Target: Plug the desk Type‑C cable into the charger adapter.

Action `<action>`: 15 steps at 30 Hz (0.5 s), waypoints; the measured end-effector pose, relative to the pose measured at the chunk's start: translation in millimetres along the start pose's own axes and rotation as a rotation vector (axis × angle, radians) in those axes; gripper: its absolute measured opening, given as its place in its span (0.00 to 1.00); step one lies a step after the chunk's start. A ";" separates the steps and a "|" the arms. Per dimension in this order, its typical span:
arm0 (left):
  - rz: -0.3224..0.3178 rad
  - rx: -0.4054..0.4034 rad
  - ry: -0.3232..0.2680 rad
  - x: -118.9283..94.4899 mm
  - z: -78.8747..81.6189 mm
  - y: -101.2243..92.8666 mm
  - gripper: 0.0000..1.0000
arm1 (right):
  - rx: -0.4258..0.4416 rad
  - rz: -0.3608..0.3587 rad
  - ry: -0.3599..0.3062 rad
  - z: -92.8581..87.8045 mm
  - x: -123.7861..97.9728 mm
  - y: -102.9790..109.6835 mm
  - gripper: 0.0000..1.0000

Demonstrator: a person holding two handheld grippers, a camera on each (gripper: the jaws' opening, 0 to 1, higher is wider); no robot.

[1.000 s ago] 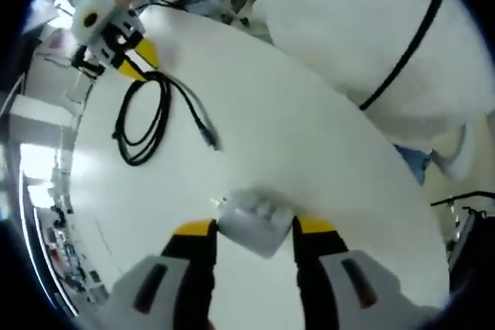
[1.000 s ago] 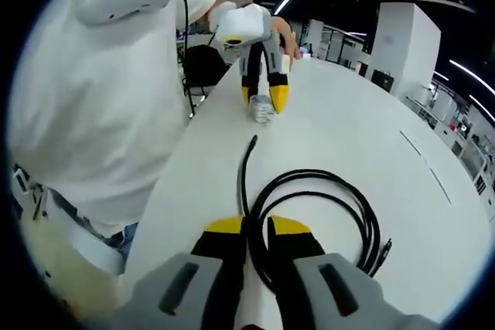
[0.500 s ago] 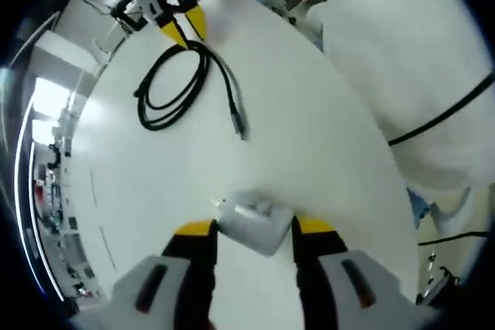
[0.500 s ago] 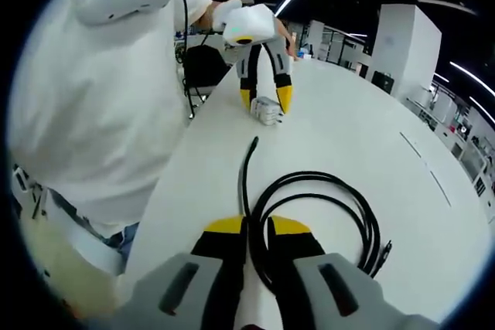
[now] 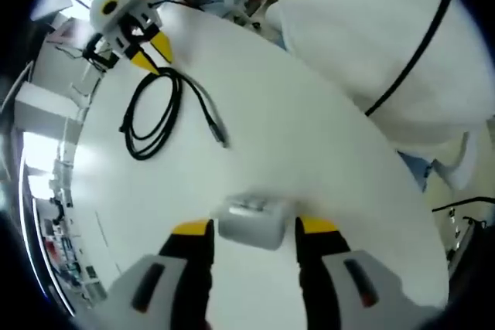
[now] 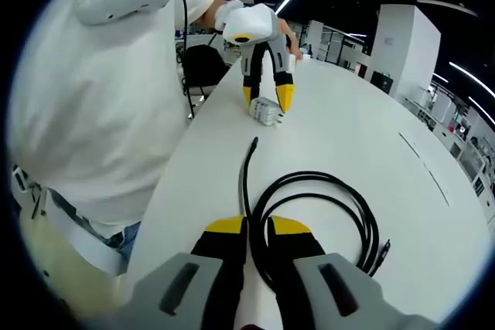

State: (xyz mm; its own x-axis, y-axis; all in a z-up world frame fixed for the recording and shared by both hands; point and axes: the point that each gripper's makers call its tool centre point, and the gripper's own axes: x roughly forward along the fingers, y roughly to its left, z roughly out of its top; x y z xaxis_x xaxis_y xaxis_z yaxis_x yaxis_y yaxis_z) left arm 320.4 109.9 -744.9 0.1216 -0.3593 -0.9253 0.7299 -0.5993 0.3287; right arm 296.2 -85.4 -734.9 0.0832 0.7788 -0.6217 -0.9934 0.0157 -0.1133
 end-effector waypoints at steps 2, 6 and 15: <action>-0.014 -0.004 -0.004 2.5 1.6 -3.7 0.43 | 0.002 -0.003 0.000 -0.8 -1.1 -0.5 0.10; 0.003 0.003 0.014 2.9 0.9 1.0 0.36 | 0.001 -0.004 0.000 -2.4 -2.2 -1.0 0.10; 0.040 -0.269 0.081 6.1 -3.3 3.1 0.35 | -0.001 -0.006 0.000 -2.5 -2.4 -2.2 0.10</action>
State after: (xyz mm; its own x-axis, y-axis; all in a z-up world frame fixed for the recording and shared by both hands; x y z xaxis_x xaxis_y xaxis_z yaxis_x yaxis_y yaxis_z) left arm 325.6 108.2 -750.1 0.1993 -0.3135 -0.9284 0.8745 -0.3706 0.3129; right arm 298.3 -88.8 -735.1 0.0890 0.7788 -0.6209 -0.9928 0.0193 -0.1180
